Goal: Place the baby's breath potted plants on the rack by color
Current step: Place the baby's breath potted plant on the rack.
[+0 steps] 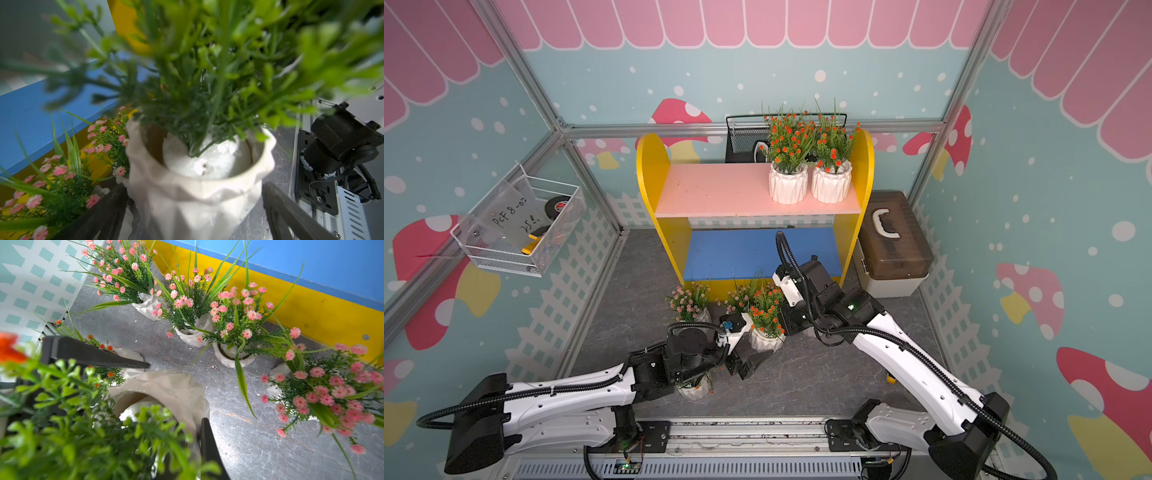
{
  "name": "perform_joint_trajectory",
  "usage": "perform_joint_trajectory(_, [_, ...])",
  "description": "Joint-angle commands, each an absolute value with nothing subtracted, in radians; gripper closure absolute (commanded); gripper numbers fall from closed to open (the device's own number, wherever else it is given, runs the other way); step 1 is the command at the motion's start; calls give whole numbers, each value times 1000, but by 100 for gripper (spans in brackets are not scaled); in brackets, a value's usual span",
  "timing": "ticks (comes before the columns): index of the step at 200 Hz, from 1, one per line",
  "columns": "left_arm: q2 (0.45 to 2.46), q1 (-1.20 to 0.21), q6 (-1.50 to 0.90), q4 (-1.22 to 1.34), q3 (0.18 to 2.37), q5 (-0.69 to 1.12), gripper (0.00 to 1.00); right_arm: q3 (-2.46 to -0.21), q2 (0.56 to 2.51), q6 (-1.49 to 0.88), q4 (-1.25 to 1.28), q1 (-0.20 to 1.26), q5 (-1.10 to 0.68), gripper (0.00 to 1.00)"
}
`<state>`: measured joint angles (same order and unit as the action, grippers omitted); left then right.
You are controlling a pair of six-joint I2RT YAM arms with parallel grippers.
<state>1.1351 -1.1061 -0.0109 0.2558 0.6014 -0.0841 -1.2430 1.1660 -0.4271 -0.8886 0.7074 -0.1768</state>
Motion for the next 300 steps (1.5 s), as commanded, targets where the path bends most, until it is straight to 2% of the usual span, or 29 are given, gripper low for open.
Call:
perform_joint_trajectory(1, [1165,-1115,14,320,645,-104,1,-1277,1159,-428,-815,704,-220,99])
perform_joint_trajectory(92, [1214,-1120,12,329,665,-137,2,-1261,1163,-433,-790,704,-253,100])
perform_joint_trajectory(130, [1209,-1120,14,327,661,-141,18,-1241,1164,-434,-779,704,-255,98])
perform_joint_trajectory(150, [1202,-1120,12,327,659,-155,27,-1229,1163,-437,-769,703,-260,95])
perform_joint_trajectory(171, [1189,-1120,6,354,645,-171,32,-1223,1158,-436,-770,700,-255,91])
perform_joint_trajectory(206, [1166,-1121,0,372,637,-164,34,-1213,1149,-436,-767,694,-246,83])
perform_joint_trajectory(241, [1144,-1120,0,363,638,-176,35,-1215,1118,-433,-779,678,-209,66])
perform_joint_trajectory(300, [1097,-1119,-6,281,687,-231,35,-1173,1022,-407,-819,570,-128,58])
